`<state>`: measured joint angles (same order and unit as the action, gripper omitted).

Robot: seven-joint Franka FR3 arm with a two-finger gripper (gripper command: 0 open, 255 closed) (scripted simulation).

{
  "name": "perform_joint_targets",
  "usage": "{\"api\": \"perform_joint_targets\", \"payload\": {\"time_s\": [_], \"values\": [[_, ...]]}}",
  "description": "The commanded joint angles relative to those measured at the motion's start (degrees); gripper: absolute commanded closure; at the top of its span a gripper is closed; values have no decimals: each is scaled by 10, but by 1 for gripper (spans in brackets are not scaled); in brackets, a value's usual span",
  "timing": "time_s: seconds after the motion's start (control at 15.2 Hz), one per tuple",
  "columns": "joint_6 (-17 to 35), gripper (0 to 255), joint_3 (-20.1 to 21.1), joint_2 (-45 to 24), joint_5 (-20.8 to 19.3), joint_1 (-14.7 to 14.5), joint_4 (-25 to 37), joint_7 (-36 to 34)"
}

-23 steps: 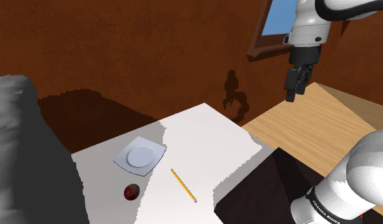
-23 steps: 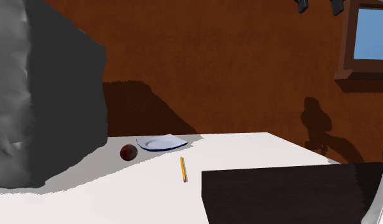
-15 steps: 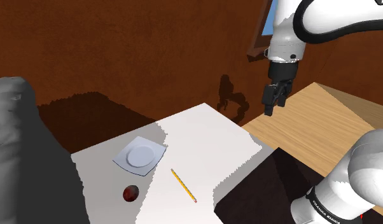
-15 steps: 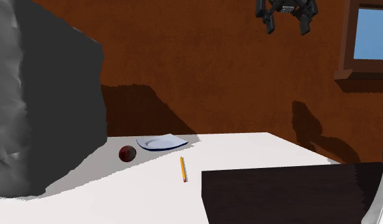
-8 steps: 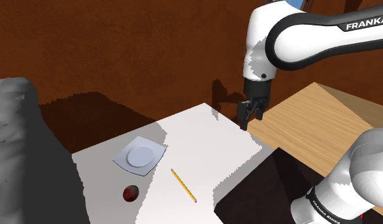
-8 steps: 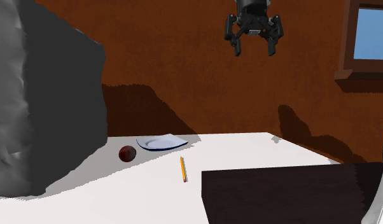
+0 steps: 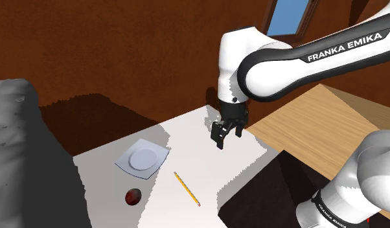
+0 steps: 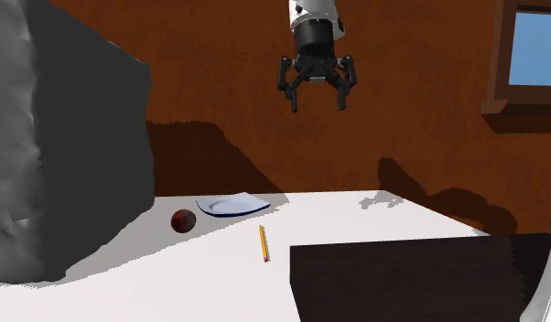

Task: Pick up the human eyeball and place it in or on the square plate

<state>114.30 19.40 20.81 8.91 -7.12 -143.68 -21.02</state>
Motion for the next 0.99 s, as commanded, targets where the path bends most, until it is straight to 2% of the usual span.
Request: {"api": "perform_joint_targets", "payload": {"time_s": [0.0, 0.26, 0.53, 0.92], "values": [[36, 0, 22, -43, -4, -3, 13, -31], [90, 0, 59, -131, -35, -7, 52, -96], [131, 0, 82, -226, -89, -16, 104, -171], [159, 0, 79, -371, -189, -59, 207, -282]]}}
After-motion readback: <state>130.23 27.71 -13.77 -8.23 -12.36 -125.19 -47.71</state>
